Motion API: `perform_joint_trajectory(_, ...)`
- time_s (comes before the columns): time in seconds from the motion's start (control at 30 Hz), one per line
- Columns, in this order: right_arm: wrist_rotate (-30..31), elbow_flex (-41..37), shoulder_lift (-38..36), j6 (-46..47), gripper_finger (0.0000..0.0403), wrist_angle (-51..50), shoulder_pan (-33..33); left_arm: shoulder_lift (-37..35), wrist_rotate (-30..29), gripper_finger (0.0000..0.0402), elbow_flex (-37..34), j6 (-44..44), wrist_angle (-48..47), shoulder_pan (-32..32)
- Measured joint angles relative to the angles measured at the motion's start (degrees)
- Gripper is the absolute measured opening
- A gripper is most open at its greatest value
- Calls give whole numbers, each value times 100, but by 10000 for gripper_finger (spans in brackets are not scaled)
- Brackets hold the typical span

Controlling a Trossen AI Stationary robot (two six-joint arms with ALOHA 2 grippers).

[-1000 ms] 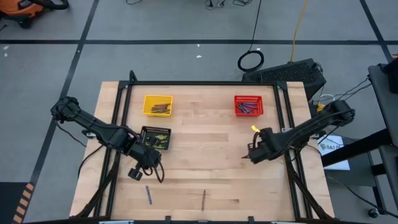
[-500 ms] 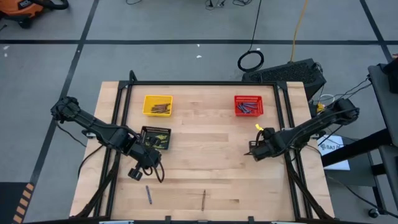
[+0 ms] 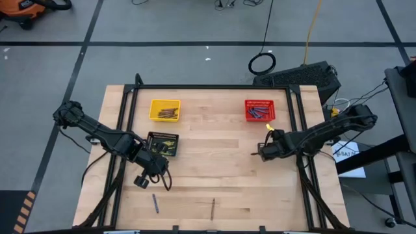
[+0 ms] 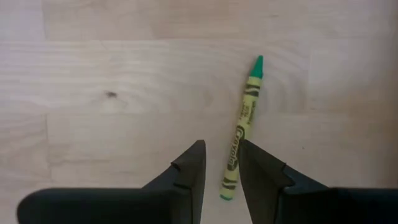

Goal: Sort crayons
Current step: Put the green crayon into the black bin

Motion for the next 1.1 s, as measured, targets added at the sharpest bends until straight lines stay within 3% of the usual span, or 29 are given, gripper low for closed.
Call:
perform_joint_trajectory(0.4, -18, -3, 14, -136, 79, -219, -248, 0, 0, 52, 0, -1, 0, 0)
perform_joint_trajectory(0.63, -154, -462, 39, -61, 79, 517, -248, 0, 0, 52, 0, -2, -2, 0)
perform_joint_trajectory(1.1, -298, -865, 24, 8, 78, 851, -245, 0, -2, 52, 0, 30, 4, 2)
